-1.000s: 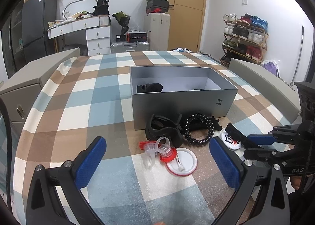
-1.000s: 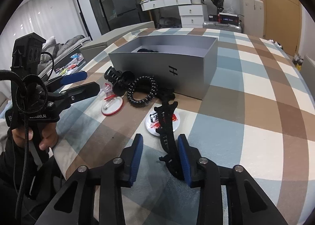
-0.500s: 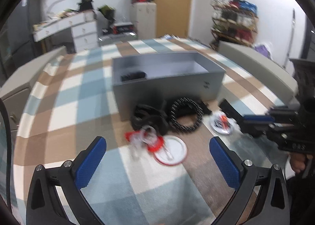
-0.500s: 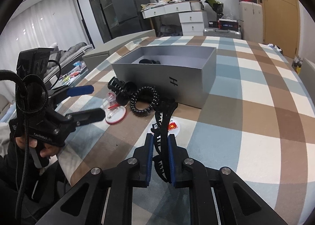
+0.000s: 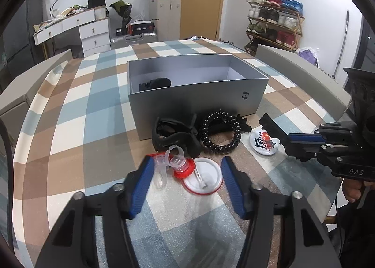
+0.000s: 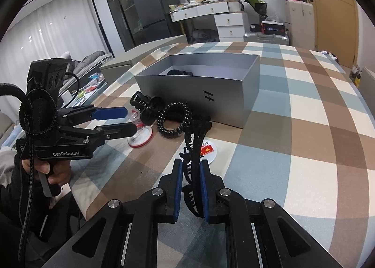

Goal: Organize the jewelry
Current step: 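Grasp the long black hair clip with the right gripper, then grasp the clear red-capped bottle with the left gripper while the right holds the clip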

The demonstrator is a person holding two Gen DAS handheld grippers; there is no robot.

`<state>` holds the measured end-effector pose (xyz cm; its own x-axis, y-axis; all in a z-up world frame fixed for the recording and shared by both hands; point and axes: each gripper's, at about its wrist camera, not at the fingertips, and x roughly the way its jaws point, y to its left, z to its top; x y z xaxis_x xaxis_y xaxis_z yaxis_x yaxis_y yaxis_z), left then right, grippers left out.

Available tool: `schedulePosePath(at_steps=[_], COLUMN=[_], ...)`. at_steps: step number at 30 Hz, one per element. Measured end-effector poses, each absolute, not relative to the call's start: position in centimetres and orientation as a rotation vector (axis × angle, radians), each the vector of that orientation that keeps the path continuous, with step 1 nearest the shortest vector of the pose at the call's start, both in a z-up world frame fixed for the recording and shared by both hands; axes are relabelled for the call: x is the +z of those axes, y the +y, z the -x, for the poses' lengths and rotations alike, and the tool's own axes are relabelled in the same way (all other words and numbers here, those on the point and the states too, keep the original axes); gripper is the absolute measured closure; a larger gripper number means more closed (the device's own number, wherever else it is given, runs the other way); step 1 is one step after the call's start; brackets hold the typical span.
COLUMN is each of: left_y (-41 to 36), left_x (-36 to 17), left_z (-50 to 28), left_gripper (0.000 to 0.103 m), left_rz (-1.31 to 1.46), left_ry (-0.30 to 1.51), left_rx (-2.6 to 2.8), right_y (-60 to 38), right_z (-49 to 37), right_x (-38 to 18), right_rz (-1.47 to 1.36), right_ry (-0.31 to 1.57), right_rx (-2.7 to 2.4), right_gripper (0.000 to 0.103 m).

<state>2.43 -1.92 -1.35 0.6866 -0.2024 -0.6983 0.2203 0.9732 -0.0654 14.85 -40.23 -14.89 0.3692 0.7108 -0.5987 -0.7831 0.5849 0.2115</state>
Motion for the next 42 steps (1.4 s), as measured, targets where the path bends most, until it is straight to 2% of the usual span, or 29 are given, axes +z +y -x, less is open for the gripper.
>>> schedulePosePath(at_steps=[4,11,17,25,29,42], left_y=[-1.83,-1.56,-1.44,-1.4,-1.66,-1.79], left_x=[-1.39,-1.45,-1.46,-1.19,-1.27,-0.8], left_z=[-2.55,-2.94,-2.89,-3.29,-3.24,-2.42], left_gripper=[0.07,0.07,0.078,0.079,0.097,0.103], left_rz=[-0.029,-0.023,-0.03,-0.024,-0.041,-0.035], left_ry=[0.773,0.773,0.768,0.742,0.741,0.718], left_rx=[-0.234,-0.218,-0.211,-0.199,-0.207,-0.235], right_y=[-40.04,-39.78,-39.84,-39.67,-39.71,-39.89], right_z=[-14.69,-14.67,-14.7,-14.75,-14.73,-14.85], right_x=[-14.98,-15.13,-15.19,-15.29,-15.21,-15.16], right_rz=[0.123,0.13,0.13,0.135,0.133,0.125], right_ry=[0.712,0.718,0.719,0.724,0.723,0.722], right_rx=[0.965,0.969,0.969,0.97,0.971,0.969], right_gripper=[0.089,0.089,0.089,0.089,0.089,0.089])
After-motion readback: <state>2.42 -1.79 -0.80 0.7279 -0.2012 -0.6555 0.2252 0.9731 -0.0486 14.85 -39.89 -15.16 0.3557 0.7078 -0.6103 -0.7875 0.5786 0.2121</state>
